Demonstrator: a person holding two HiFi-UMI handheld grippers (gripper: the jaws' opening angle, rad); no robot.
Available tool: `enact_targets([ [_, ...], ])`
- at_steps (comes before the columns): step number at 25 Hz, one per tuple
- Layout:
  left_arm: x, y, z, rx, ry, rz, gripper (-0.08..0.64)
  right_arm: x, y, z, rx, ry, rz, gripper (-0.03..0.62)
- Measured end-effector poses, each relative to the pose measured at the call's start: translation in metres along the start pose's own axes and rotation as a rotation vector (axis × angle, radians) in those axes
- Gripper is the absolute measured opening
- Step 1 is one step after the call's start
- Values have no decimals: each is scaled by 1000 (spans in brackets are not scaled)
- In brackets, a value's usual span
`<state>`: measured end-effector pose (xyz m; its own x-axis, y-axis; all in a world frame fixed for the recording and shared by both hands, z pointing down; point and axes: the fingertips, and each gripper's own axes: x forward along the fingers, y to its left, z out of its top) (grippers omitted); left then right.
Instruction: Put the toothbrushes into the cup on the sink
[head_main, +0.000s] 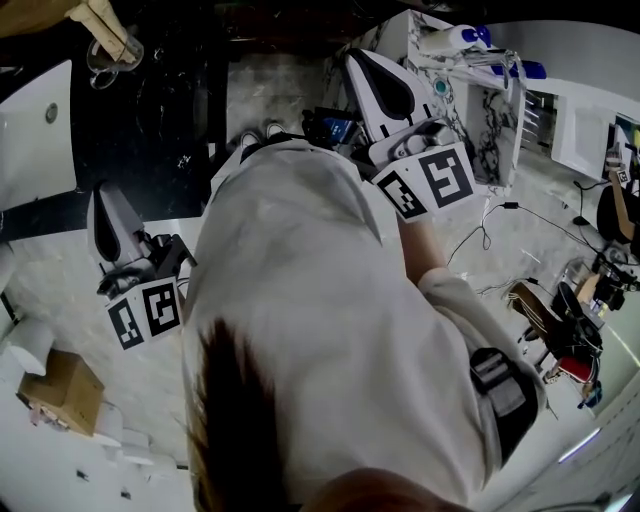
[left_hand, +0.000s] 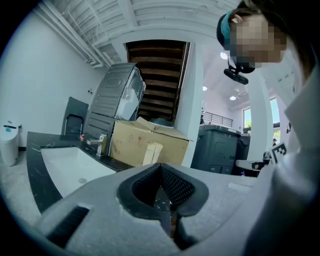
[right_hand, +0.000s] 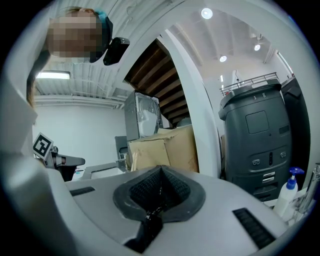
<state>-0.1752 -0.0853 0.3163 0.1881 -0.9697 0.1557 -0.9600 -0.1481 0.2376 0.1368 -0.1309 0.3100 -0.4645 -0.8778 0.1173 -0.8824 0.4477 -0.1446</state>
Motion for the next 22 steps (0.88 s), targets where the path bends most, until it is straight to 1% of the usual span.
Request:
enact_targets([
  [7, 10, -4, 2, 19, 3, -23, 15, 2, -3, -1, -3, 1, -17, 14],
  [17, 15, -3, 5, 12, -2, -34, 15, 6, -7, 2, -13, 1, -36, 14],
  [22, 17, -6, 8, 14, -7, -40, 15, 9, -7, 2, -20, 6, -31, 14],
])
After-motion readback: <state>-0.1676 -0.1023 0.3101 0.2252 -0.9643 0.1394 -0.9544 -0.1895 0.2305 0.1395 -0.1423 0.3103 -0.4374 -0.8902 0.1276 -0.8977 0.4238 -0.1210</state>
